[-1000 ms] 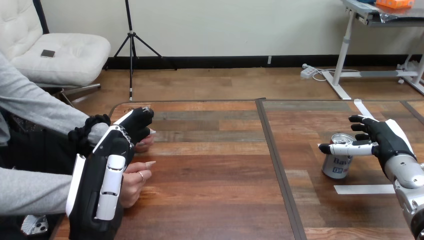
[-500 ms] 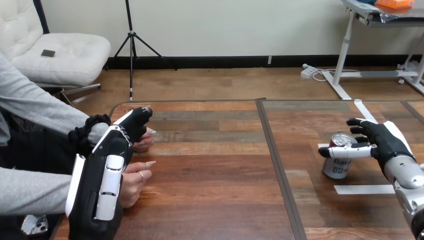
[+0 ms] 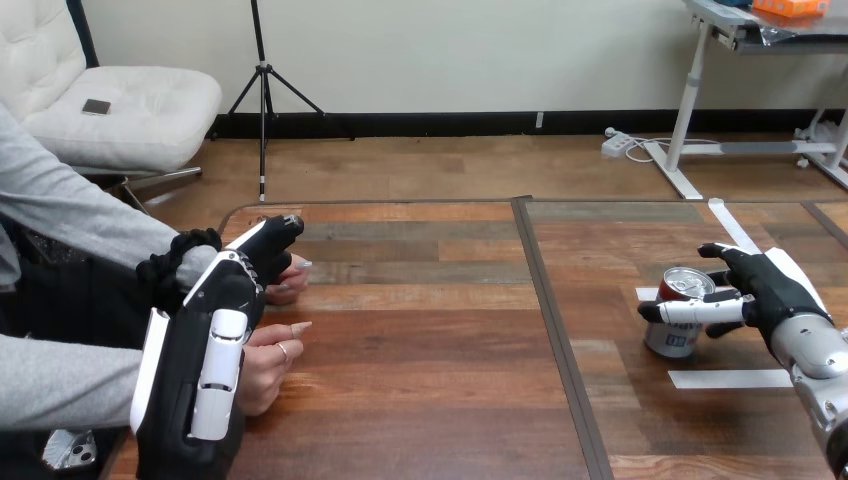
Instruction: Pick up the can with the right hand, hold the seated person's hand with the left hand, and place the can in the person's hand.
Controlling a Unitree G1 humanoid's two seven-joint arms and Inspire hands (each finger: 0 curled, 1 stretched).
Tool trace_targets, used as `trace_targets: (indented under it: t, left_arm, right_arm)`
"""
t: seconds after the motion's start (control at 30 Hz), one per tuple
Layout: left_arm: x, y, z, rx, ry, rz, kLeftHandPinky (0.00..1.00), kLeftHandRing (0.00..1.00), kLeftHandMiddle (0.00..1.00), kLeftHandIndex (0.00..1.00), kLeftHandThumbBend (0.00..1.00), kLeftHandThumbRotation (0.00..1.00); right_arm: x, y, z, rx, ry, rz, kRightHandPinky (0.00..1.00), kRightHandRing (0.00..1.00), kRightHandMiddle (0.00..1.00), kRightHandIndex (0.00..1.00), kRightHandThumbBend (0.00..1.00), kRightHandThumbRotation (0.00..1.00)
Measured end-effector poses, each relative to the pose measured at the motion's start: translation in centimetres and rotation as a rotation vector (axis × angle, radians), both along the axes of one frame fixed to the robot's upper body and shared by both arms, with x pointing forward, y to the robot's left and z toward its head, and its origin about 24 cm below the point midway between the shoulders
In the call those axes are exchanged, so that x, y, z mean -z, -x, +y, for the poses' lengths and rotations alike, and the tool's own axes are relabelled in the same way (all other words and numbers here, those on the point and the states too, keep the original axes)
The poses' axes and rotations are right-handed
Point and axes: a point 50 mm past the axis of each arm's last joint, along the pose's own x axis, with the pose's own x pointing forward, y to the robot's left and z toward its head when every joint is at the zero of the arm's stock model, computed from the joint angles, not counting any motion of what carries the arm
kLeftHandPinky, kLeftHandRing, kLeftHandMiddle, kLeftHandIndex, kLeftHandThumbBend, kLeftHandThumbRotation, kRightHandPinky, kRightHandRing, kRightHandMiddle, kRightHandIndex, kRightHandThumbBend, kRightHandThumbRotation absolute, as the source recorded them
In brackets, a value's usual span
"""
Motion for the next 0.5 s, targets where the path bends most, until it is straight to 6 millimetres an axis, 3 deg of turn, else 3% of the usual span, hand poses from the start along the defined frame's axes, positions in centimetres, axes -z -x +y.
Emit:
trace_targets:
  t: [0.33,0.5]
  left_arm:
    - [-0.01,0.0,0.05,-0.003,-0.001,0.0,0.87,0.89,0.84,0.79,0.51,0.98]
    - [0.01,-0.02,0.06,-0.004,-0.001,0.004,0.88,0.89,0.84,0.79,0.53,0.97]
  right_arm:
    - [-0.09,0.09,-0.33,0.001,0.007,0.01,0.58,0.83,0.88,0.93,1.0,0.16]
    - [-0.09,0.1,-0.35,-0.004,0.018,0.015,0.55,0.83,0.88,0.92,1.0,0.15]
